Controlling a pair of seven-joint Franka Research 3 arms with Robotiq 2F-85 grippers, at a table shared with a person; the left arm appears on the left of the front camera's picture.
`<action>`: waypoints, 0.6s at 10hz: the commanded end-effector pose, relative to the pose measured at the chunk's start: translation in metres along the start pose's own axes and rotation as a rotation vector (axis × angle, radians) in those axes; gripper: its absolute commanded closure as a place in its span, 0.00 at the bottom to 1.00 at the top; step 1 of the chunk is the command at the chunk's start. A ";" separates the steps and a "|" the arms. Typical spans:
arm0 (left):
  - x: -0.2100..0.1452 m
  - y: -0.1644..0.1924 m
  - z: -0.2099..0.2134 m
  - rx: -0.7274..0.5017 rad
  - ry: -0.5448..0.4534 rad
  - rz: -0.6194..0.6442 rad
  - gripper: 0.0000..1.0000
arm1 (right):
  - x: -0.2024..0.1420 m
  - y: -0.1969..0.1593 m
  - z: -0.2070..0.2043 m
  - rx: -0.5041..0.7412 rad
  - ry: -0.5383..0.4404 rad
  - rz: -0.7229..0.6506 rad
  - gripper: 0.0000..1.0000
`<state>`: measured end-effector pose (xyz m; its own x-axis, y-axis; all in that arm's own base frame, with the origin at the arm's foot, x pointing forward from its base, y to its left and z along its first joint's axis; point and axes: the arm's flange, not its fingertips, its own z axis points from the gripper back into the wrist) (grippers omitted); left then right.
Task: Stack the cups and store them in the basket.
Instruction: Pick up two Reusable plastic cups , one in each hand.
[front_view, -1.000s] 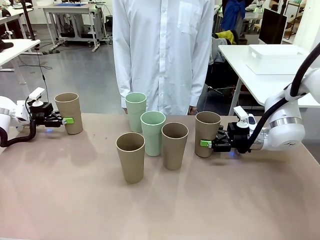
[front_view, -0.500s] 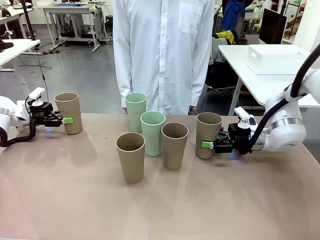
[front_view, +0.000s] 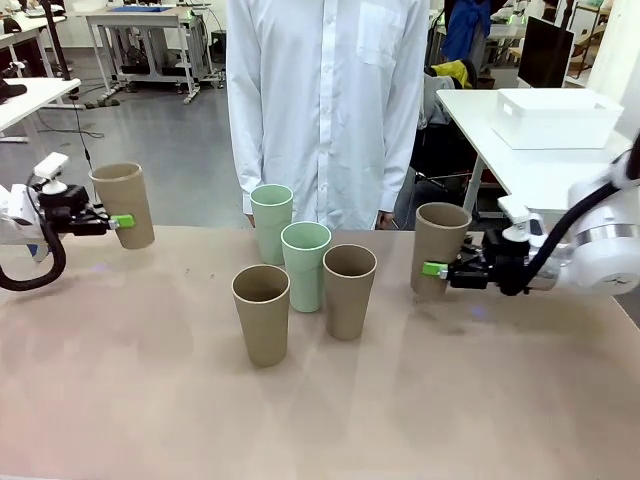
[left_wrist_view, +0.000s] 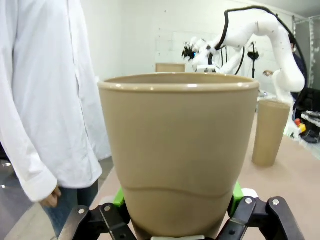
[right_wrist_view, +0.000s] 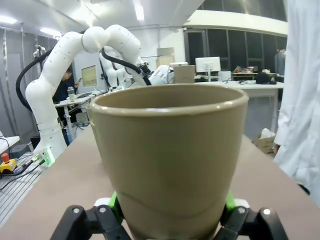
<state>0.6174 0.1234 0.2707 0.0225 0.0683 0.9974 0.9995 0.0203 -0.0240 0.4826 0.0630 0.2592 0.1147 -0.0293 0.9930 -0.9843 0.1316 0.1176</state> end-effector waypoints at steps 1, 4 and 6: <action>0.025 -0.057 -0.023 0.028 -0.065 -0.055 0.16 | 0.028 0.046 0.015 -0.076 -0.009 0.042 0.16; 0.027 -0.106 -0.066 -0.025 -0.075 -0.046 0.16 | 0.044 0.102 0.042 -0.113 -0.030 0.076 0.16; 0.018 -0.132 -0.078 -0.050 -0.047 -0.035 0.16 | 0.042 0.128 0.059 -0.122 -0.035 0.091 0.16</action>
<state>0.5002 0.0430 0.2963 0.0069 0.1469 0.9891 0.9996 -0.0298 -0.0026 0.3959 0.0194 0.3138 0.0486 -0.0507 0.9975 -0.9653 0.2541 0.0599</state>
